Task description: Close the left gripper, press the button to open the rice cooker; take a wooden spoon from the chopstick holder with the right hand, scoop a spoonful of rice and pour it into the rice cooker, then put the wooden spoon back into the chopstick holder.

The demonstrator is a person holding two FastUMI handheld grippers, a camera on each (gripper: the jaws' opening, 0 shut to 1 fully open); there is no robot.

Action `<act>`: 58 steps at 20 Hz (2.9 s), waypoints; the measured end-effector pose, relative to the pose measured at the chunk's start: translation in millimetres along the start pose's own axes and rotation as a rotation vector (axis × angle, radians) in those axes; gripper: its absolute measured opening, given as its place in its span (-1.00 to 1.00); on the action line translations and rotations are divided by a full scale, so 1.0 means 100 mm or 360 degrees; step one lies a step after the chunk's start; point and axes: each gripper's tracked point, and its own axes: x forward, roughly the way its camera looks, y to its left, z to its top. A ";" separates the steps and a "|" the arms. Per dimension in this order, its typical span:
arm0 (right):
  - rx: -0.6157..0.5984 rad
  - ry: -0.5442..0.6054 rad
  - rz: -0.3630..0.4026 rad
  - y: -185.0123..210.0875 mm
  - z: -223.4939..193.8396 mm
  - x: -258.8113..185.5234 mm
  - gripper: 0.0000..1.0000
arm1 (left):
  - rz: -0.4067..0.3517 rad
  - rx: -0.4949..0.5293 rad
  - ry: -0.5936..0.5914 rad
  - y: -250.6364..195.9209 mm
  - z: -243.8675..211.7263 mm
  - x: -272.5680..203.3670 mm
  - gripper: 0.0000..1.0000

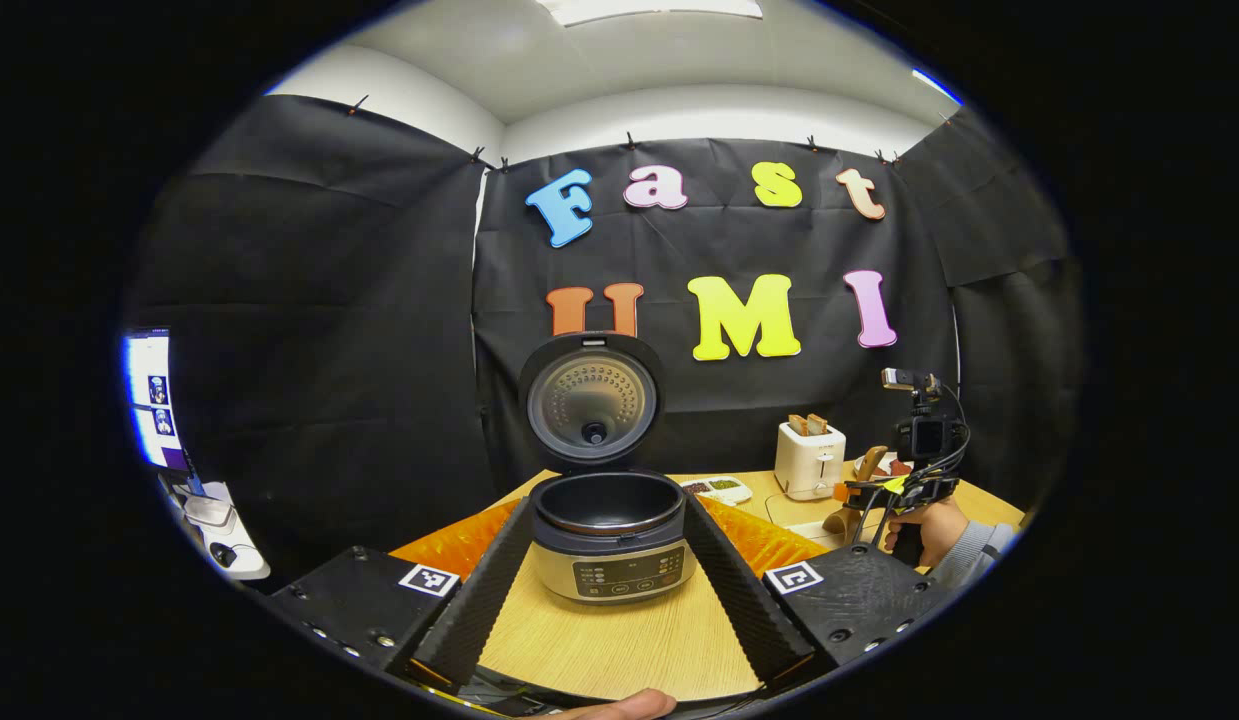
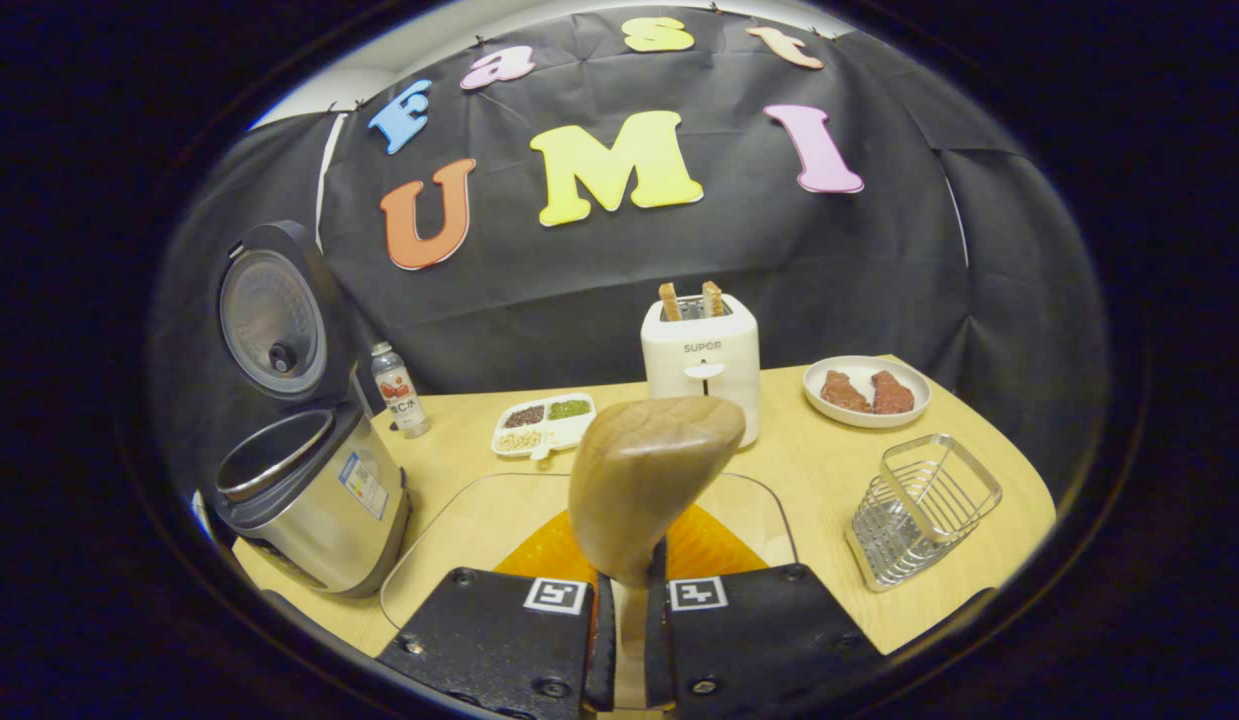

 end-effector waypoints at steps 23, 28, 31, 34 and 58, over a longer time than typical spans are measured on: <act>0.1527 -0.0266 0.0319 -0.58 0.60 -0.67 -0.67 | 0.0046 0.0056 0.0023 0.17 -0.03 -0.12 0.92; 0.1872 -0.0313 0.0456 -0.41 0.79 -0.88 -0.69 | 0.0057 0.0042 0.0038 0.24 -0.05 -0.15 0.92; 0.2043 -0.0224 0.0628 -0.02 0.91 -1.08 -0.68 | 0.0058 0.0032 0.0046 0.29 -0.03 -0.17 0.92; 0.1989 -0.0224 0.0718 0.34 1.11 -1.16 -0.69 | 0.0024 -0.0001 0.0032 0.30 0.04 -0.22 0.92; 0.0341 -0.0219 0.0562 2.80 1.47 -0.27 -0.68 | -0.0022 -0.0033 0.0064 0.81 0.02 -0.44 0.92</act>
